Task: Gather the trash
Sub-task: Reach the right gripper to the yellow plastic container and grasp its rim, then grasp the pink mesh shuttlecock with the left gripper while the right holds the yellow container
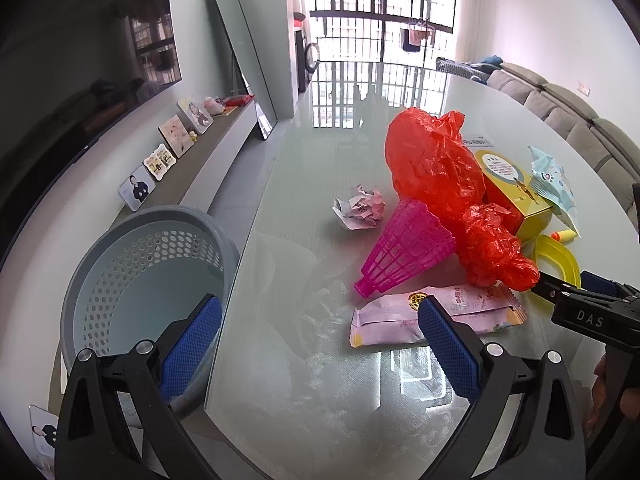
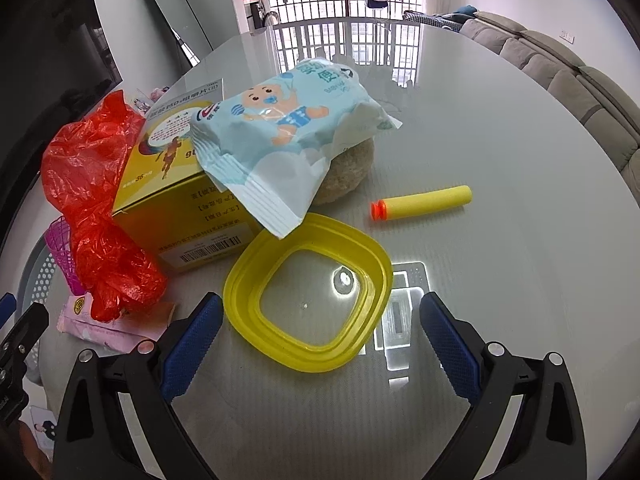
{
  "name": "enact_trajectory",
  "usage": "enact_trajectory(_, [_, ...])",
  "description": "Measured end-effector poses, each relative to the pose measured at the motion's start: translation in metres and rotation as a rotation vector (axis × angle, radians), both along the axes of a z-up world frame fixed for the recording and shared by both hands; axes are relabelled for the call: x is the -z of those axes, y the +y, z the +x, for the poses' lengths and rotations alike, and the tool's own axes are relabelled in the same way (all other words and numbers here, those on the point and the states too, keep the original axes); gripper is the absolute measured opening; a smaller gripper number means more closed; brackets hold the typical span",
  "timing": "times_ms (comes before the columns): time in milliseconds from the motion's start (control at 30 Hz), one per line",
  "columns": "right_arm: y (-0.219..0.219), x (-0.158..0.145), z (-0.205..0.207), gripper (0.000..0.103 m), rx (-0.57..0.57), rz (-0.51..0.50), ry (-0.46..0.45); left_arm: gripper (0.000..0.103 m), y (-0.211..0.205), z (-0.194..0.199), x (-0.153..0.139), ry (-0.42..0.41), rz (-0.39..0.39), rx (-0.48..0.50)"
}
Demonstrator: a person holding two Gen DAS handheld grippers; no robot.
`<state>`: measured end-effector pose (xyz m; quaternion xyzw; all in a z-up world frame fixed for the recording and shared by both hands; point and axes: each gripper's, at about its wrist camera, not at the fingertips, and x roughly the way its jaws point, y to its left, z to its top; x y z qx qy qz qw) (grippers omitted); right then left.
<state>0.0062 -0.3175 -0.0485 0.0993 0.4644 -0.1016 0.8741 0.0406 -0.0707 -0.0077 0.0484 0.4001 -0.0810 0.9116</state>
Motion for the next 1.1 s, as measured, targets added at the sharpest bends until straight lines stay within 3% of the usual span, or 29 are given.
enact_trajectory(233, [0.006,0.004,0.014,0.092,-0.003,-0.042,0.008,0.096,0.005,0.005,0.004,0.015,-0.002,-0.008])
enact_trajectory(267, [0.007,0.003,0.013,0.090,-0.004,-0.043,0.003,0.096,0.006,0.006,0.005,0.018,-0.003,-0.009])
enact_trajectory(300, [0.007,0.002,0.012,0.078,-0.002,-0.051,-0.004,0.096,0.007,0.007,0.005,0.021,-0.005,-0.009])
enact_trajectory(333, [0.008,0.001,0.011,0.075,-0.002,-0.063,-0.013,0.096,0.008,0.008,0.006,0.024,-0.008,-0.008])
enact_trajectory(733, [-0.003,-0.011,-0.033,0.074,0.017,0.027,-0.071,0.096,0.013,0.029,0.005,0.036,-0.034,0.046])
enact_trajectory(1100, [-0.009,-0.011,-0.064,0.074,0.063,0.074,-0.090,0.096,-0.014,0.045,0.022,0.041,-0.014,0.179])
